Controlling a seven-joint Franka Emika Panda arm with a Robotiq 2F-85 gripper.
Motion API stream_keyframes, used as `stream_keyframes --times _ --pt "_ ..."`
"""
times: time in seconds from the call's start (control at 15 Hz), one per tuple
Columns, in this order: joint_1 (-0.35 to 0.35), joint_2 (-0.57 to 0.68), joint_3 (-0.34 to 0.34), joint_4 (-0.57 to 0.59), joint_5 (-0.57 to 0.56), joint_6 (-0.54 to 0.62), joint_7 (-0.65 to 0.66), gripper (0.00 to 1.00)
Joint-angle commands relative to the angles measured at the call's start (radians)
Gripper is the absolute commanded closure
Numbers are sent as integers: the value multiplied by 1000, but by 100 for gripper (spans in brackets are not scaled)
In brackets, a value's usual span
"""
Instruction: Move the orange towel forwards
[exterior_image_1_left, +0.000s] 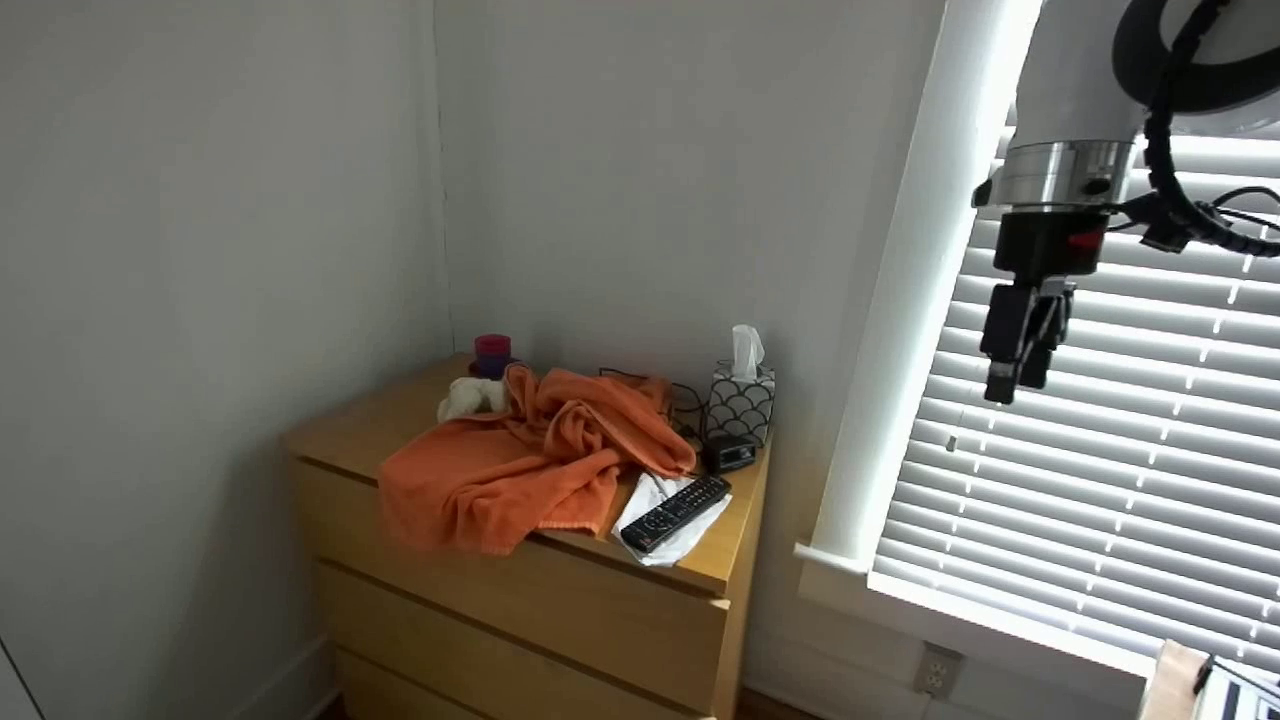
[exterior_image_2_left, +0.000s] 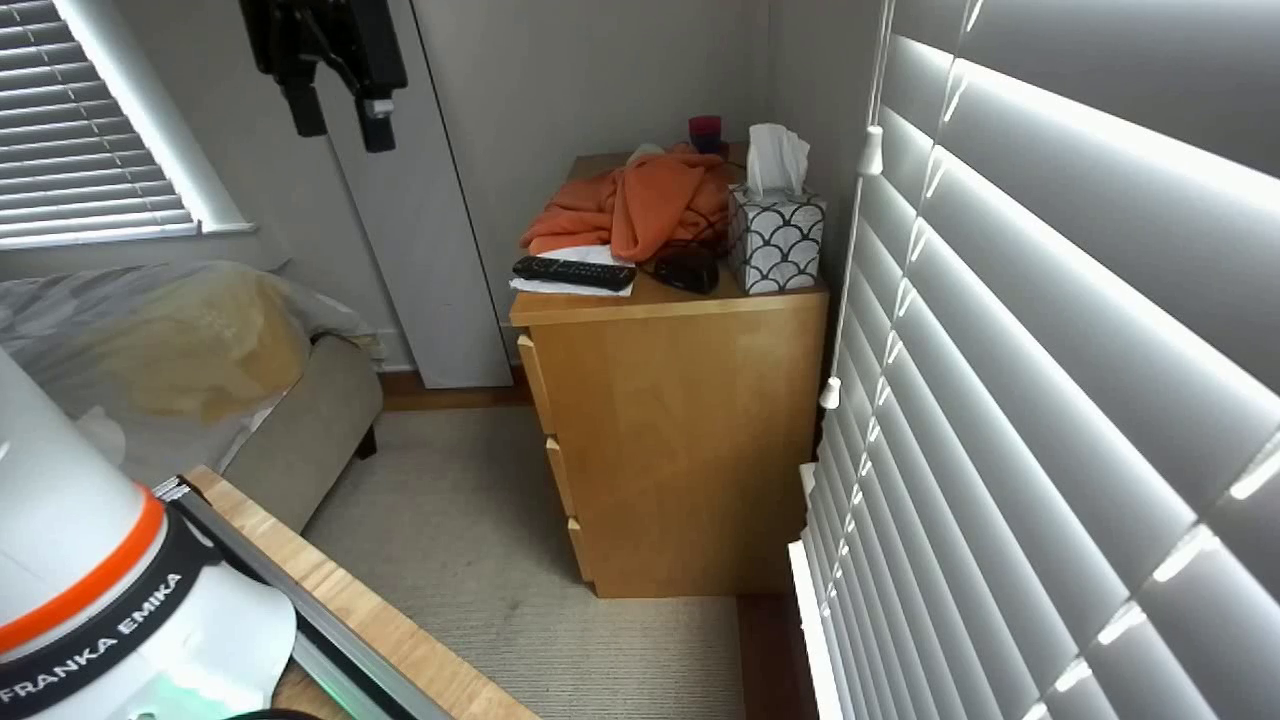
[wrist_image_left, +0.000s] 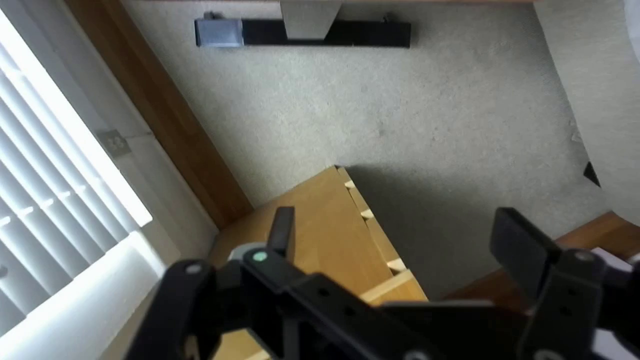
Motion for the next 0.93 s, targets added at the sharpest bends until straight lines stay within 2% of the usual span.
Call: stream_keyframes --times 0.0,0.13,0.33,0.6,0.87 --pt "15 230 22 137 -42 187 -51 0" --pt "14 327 38 200 -75 292 -57 0" --pt "0 511 70 322 -155 389 -16 0" --pt "11 725 93 463 -259 440 56 0" --pt "37 886 83 571 -349 464 113 0"
